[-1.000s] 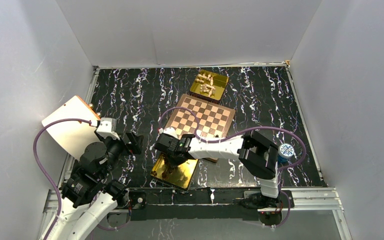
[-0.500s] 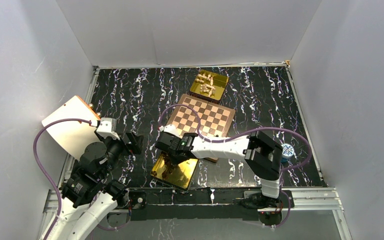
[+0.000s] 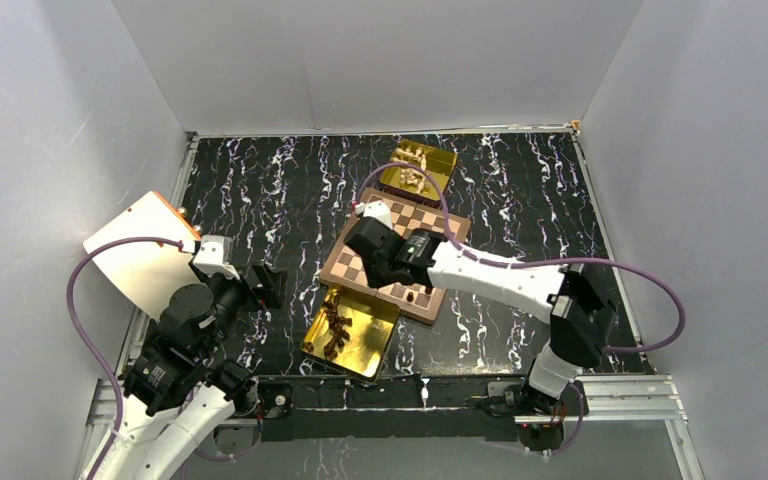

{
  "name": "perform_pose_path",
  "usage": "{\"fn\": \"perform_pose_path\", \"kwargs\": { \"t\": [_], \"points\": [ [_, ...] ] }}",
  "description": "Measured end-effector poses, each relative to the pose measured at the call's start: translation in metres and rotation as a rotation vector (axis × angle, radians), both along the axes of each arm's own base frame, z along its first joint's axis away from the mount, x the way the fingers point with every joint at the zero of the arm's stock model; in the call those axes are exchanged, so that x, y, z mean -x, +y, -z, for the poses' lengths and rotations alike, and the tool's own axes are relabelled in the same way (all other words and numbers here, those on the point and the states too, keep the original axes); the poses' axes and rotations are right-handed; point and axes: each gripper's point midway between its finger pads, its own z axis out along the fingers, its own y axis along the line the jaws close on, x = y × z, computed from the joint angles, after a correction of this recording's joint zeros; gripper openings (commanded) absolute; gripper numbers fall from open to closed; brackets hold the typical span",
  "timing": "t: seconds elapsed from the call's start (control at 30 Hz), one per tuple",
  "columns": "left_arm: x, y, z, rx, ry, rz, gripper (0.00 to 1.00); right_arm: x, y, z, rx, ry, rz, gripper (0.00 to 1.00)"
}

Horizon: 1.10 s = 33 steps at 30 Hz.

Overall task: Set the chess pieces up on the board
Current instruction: Place the chess piece on the chessboard.

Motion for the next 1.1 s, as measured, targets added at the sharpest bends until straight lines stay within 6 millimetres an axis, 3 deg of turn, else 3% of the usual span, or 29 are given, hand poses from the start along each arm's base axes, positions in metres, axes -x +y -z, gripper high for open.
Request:
{"fn": "perform_pose_path", "kwargs": {
  "t": [0.13, 0.4, 0.67, 1.1],
  "points": [
    [0.0, 0.0, 0.0, 0.0, 0.0, 0.0, 0.94, -0.017, -0.024, -0.004, 0.009, 0.0, 0.061, 0.21],
    [0.0, 0.0, 0.001, -0.001, 0.002, 0.0, 0.94, -0.038, -0.061, 0.007, 0.056, 0.035, 0.141, 0.21],
    [0.0, 0.0, 0.005, -0.007, 0.011, 0.0, 0.94, -0.038, -0.081, 0.03, 0.087, 0.102, 0.167, 0.21],
    [-0.001, -0.001, 0.006, -0.011, 0.017, 0.0, 0.94, -0.04, -0.096, 0.058, 0.098, 0.183, 0.185, 0.22]
  ]
}}
